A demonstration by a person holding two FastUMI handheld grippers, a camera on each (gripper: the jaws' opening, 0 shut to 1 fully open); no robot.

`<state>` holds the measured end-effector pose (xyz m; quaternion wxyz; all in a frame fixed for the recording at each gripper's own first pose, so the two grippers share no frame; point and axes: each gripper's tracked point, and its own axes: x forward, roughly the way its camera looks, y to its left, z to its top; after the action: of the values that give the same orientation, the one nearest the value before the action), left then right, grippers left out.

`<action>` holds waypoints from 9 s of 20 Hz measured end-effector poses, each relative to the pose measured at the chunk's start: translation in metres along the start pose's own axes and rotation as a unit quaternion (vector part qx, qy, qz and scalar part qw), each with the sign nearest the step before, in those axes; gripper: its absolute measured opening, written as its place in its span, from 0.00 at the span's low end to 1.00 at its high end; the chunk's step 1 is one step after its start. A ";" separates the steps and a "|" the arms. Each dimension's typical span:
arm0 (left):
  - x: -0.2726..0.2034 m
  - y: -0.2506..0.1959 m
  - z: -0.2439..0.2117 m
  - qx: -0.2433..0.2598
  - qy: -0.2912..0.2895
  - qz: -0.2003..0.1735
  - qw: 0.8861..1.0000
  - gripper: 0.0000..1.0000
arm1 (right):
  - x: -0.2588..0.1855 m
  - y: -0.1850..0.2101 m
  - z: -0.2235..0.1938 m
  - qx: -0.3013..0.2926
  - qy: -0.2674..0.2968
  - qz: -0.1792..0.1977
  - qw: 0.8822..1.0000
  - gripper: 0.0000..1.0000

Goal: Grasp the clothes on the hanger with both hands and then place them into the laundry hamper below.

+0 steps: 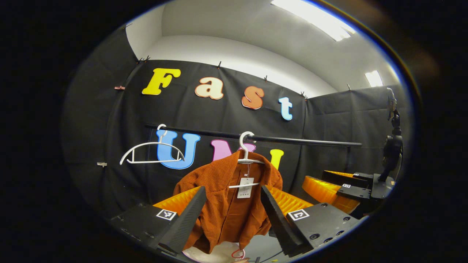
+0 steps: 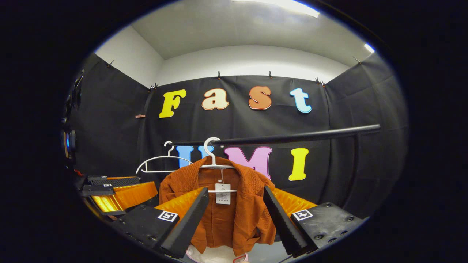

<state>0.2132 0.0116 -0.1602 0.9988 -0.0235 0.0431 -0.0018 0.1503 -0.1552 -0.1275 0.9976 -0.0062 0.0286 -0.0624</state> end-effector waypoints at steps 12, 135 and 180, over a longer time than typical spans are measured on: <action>0.085 0.036 -0.078 -0.013 0.029 0.070 0.997 0.94 | 0.087 -0.028 -0.094 -0.020 0.036 0.011 0.999 0.98; 0.150 0.070 -0.322 -0.141 0.265 0.102 0.949 0.11 | 0.157 0.062 -0.331 0.079 0.282 0.280 0.914 0.02; -0.150 0.036 0.007 -0.025 0.008 -0.027 0.999 0.92 | -0.089 0.092 0.008 0.011 -0.020 0.060 0.998 1.00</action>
<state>0.0645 0.0487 -0.1424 0.9971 -0.0493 0.0506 -0.0275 0.0744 -0.0526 -0.1164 0.9999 0.0056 0.0084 -0.0024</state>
